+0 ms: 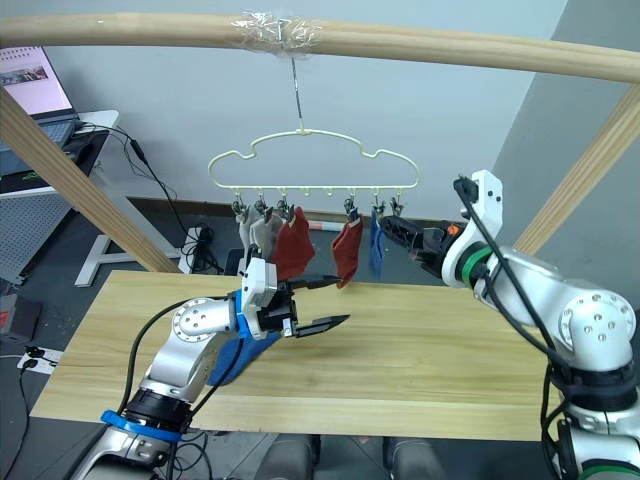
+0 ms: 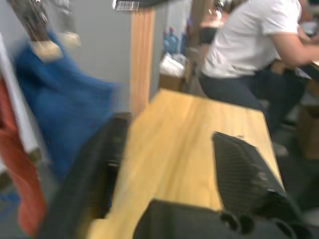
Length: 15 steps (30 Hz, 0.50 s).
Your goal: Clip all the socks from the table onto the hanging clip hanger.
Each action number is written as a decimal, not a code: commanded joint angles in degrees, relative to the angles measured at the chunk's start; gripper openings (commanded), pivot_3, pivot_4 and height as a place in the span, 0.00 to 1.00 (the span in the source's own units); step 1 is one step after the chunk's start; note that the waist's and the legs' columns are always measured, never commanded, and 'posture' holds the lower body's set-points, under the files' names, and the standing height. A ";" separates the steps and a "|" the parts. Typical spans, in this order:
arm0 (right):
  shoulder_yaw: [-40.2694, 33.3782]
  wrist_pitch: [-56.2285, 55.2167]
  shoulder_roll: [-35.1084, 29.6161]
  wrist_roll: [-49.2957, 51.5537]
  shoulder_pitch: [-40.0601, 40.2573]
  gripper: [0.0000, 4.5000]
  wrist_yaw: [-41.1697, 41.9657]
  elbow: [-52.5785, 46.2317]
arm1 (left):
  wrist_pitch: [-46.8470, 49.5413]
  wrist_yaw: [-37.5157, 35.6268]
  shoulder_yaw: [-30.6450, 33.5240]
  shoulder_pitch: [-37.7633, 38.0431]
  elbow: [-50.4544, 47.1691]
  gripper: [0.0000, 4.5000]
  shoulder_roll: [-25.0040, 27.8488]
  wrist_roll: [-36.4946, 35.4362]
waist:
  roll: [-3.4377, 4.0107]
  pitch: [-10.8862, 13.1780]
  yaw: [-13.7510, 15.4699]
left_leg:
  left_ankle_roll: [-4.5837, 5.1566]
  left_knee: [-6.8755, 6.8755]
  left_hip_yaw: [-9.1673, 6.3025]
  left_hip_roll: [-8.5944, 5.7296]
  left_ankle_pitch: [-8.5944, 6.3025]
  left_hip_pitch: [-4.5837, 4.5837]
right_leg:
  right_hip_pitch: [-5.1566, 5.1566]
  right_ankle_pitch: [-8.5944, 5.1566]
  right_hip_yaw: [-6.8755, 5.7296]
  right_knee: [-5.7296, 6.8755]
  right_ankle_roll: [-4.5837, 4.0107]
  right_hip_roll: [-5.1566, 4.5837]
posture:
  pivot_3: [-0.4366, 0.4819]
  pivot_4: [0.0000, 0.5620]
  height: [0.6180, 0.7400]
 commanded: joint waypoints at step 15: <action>17.91 -12.57 19.27 -64.17 2.36 0.55 5.77 -1.41 | 11.91 0.75 9.81 -6.62 -8.53 1.00 4.64 -8.37 | 0.00 0.02 -0.94 | 0.01 0.14 0.10 0.02 0.02 0.22 | -0.04 -0.22 0.16 0.50 0.19 0.08 | 0.65 0.35 1.00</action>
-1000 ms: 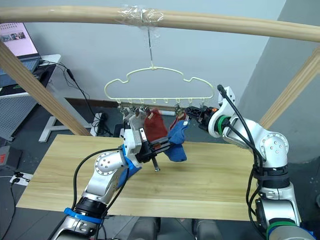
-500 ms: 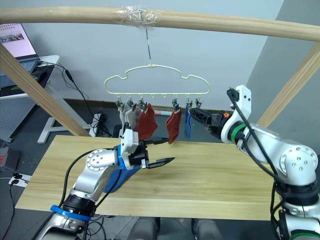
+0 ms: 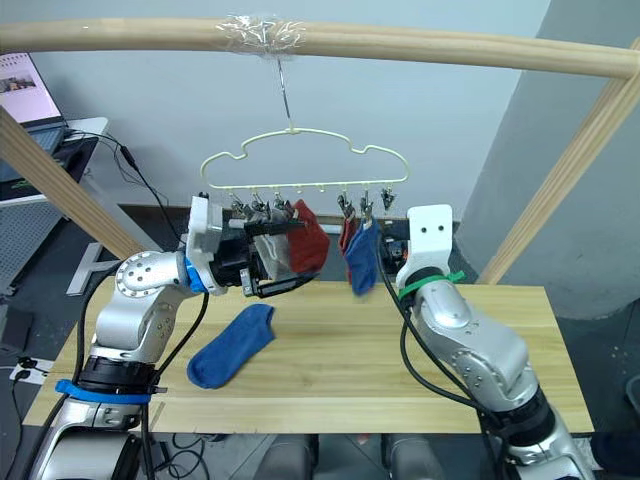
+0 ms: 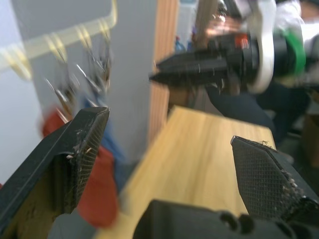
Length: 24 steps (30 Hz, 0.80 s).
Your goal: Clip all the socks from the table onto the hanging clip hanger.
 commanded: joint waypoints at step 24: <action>-7.99 -2.53 17.99 -21.14 -6.84 0.40 15.10 14.52 | 2.38 3.81 1.81 1.85 -7.53 1.00 -0.65 -1.09 | 0.00 0.00 0.13 | 0.00 0.00 0.03 0.01 0.00 0.05 | -0.02 0.01 0.02 0.10 -0.01 0.00 | 0.68 0.32 1.00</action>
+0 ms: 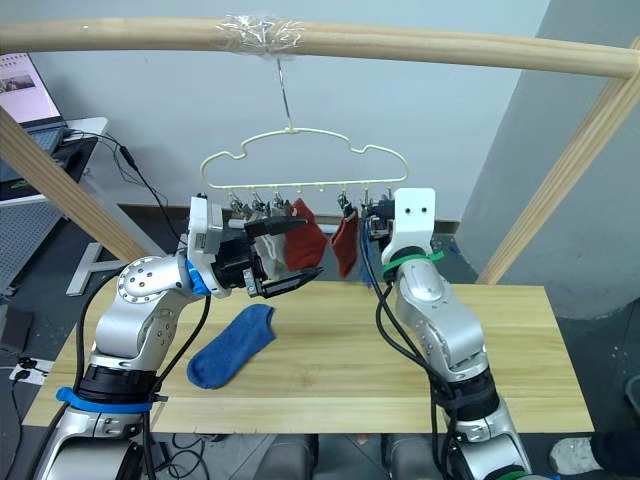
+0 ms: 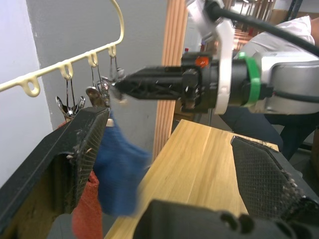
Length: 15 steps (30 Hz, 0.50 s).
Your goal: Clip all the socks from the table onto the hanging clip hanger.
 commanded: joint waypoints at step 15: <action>-4.31 -3.67 4.93 -5.93 -5.79 0.40 5.05 5.03 | 0.18 1.11 0.94 -0.84 -3.73 1.00 -0.65 -1.13 | 0.00 0.00 0.02 | 0.00 -0.01 0.00 0.00 0.00 0.00 | -0.01 0.01 -0.01 0.01 -0.02 0.00 | 0.69 0.32 1.00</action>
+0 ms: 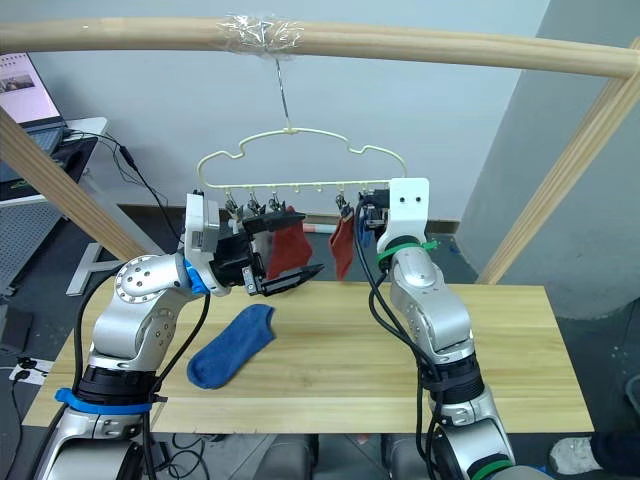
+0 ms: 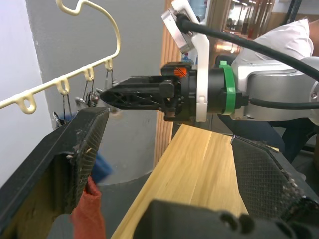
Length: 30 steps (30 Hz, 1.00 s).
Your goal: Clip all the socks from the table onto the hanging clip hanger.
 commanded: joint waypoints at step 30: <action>-2.14 -1.62 2.60 -4.93 -2.47 0.40 5.67 3.66 | -1.02 -0.75 0.94 0.39 -3.02 1.00 -0.85 -1.38 | 0.01 0.01 0.00 | 0.00 -0.01 0.01 0.00 0.00 0.00 | -0.01 0.13 0.00 0.00 -0.22 0.00 | 0.70 0.34 1.00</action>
